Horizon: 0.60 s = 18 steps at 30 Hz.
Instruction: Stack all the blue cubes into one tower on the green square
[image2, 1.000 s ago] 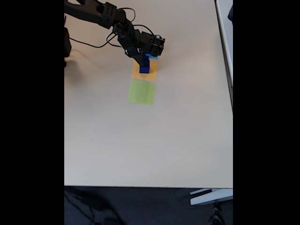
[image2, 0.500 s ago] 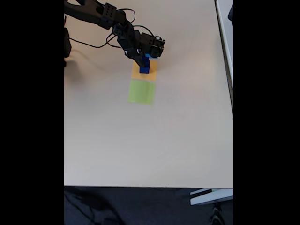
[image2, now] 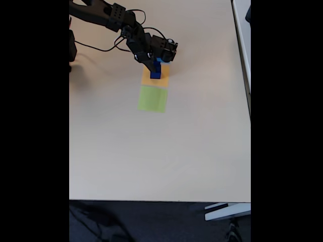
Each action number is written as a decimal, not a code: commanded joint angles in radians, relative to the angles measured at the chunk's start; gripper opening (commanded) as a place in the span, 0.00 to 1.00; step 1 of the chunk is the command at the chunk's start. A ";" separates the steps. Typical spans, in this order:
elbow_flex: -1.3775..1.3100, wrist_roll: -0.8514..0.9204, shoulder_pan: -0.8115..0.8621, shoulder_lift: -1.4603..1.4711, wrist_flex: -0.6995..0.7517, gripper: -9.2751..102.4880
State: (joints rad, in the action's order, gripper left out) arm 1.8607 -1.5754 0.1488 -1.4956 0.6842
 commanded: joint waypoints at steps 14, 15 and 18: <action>-0.006 -0.008 -0.009 -0.015 -0.017 0.19; -0.006 -0.008 -0.009 -0.015 -0.017 0.19; -0.006 -0.008 -0.009 -0.018 -0.017 0.20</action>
State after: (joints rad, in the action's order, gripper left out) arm 1.8607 -1.5754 0.1488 -1.4956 0.6842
